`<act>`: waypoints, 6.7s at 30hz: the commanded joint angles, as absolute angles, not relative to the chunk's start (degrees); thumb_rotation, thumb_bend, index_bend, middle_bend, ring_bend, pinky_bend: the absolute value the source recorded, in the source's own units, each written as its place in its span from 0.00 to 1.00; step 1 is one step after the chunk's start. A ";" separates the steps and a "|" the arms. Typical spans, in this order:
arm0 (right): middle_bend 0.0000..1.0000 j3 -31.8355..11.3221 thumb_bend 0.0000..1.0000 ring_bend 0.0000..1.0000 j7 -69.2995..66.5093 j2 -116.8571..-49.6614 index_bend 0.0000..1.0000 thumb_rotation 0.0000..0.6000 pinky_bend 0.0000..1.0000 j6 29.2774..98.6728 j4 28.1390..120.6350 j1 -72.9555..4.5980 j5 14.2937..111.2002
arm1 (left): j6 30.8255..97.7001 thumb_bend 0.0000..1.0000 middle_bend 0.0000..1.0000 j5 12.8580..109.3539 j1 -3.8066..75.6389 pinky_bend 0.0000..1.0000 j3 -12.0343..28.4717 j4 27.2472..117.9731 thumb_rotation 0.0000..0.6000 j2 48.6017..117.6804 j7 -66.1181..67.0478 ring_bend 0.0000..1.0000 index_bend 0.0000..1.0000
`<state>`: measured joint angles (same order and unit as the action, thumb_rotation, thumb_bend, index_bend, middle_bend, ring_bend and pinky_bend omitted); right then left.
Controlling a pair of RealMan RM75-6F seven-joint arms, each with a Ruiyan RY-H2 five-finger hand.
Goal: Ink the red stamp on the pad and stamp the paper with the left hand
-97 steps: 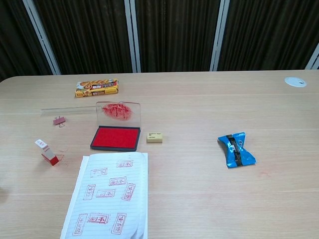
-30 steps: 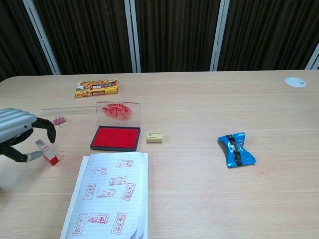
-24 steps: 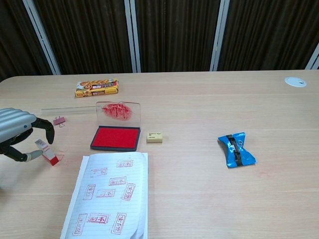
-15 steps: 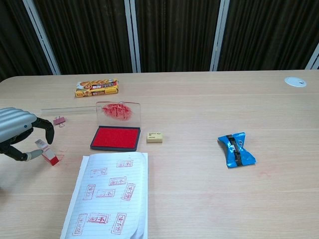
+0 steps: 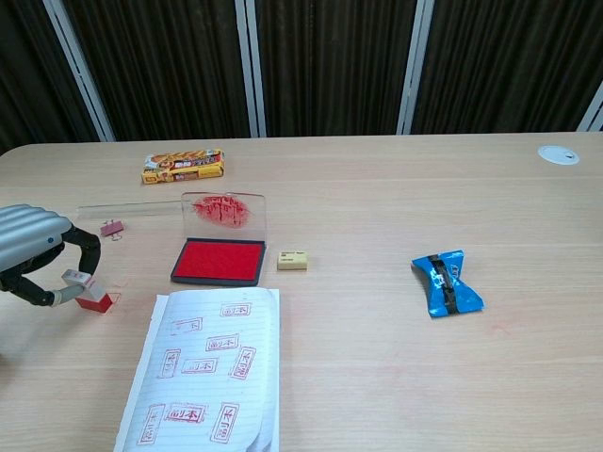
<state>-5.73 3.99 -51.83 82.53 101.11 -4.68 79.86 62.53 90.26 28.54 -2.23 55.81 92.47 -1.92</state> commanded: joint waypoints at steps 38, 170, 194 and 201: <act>0.00 -7.09 0.00 0.00 2.30 -51.32 0.00 1.00 0.00 81.22 100.32 -5.12 76.47 | 47.20 0.46 0.52 71.09 43.23 0.88 11.85 73.66 1.00 91.36 12.12 0.79 0.62; 0.00 -8.02 0.00 0.00 -2.77 -49.98 0.00 1.00 0.00 79.02 97.86 -4.87 73.52 | 55.11 0.49 0.53 62.49 40.02 0.88 3.95 82.85 1.00 93.22 26.38 0.79 0.66; 0.00 -8.01 0.00 0.00 -2.69 -50.18 0.00 1.00 0.00 78.65 97.52 -4.98 73.24 | 53.94 0.49 0.54 64.79 39.18 0.88 2.67 77.99 1.00 96.03 24.52 0.79 0.67; 0.00 -8.02 0.00 0.00 -2.69 -50.24 0.00 1.00 0.00 78.43 97.39 -5.06 73.09 | 53.30 0.49 0.54 65.11 39.01 0.88 2.64 77.18 1.00 96.44 23.90 0.79 0.67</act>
